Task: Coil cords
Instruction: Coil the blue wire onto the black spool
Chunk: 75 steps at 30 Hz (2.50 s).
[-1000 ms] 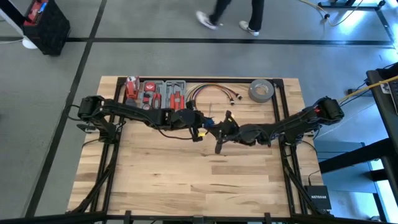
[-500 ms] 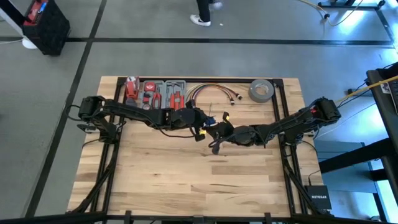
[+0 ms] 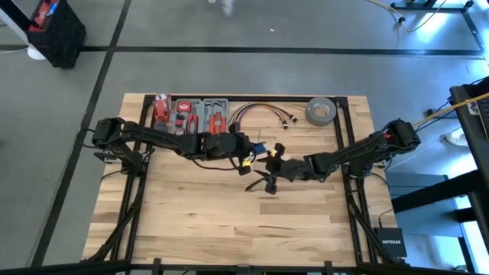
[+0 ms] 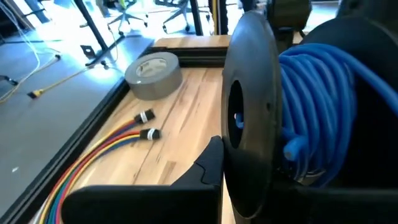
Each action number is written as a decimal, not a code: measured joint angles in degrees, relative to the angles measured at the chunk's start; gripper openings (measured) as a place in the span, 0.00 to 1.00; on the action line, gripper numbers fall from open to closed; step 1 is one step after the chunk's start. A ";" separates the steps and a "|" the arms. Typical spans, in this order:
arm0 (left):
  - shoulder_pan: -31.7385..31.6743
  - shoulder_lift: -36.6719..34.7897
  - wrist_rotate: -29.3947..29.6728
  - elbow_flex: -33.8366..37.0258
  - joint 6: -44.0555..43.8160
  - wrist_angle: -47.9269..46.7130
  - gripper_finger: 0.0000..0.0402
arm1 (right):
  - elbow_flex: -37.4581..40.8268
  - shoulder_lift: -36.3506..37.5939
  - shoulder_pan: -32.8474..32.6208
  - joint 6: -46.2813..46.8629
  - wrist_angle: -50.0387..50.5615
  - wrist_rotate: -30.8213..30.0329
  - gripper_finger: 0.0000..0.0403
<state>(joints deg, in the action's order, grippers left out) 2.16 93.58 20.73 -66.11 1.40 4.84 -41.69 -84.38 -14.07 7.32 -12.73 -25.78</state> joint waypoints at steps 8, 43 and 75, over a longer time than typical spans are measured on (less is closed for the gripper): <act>0.98 -0.50 -0.02 0.04 1.25 0.76 0.00 | 0.15 -0.05 -2.89 -2.84 -1.27 -1.22 0.47; 2.28 -0.95 0.03 -0.05 1.56 1.66 0.00 | 0.20 -11.45 0.97 -15.05 -16.90 -8.59 0.01; 2.29 -3.34 -0.01 -0.33 4.07 -16.38 0.00 | 0.20 8.93 -4.30 -6.22 3.04 -21.21 0.00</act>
<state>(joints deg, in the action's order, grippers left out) 4.45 90.25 20.72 -66.43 5.48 -11.54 -41.49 -75.46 -18.37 1.10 -9.68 -46.99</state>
